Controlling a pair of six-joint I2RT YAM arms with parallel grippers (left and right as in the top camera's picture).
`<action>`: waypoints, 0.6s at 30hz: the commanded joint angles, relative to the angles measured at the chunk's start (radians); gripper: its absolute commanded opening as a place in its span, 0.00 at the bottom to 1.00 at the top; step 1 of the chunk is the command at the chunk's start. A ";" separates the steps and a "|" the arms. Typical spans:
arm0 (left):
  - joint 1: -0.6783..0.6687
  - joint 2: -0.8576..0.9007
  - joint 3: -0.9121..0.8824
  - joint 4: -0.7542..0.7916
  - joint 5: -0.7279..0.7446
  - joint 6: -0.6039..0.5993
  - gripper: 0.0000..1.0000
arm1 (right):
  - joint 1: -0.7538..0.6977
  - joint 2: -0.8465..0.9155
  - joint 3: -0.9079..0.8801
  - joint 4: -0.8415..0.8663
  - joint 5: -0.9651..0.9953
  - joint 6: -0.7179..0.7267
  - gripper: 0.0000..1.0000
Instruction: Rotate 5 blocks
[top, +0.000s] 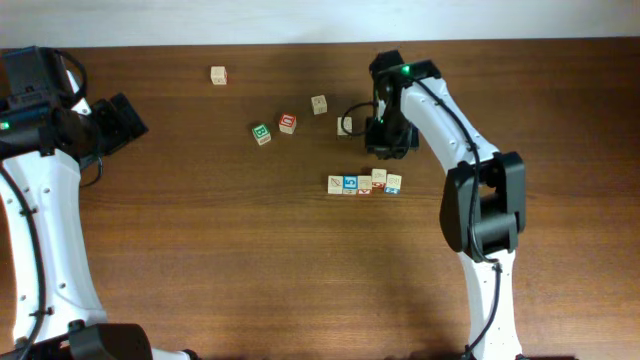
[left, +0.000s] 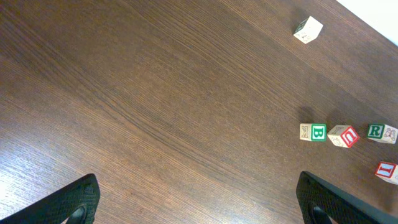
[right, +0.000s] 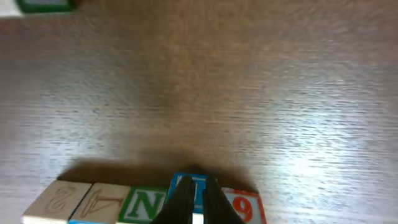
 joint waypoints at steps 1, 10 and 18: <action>0.002 0.010 0.021 -0.001 0.011 -0.010 0.99 | 0.010 -0.004 -0.042 0.016 -0.005 0.008 0.07; 0.002 0.010 0.021 -0.001 0.011 -0.010 0.99 | 0.032 -0.004 -0.078 0.019 -0.005 0.008 0.07; 0.002 0.010 0.021 -0.001 0.011 -0.010 0.99 | 0.032 -0.004 -0.078 0.000 -0.005 0.007 0.07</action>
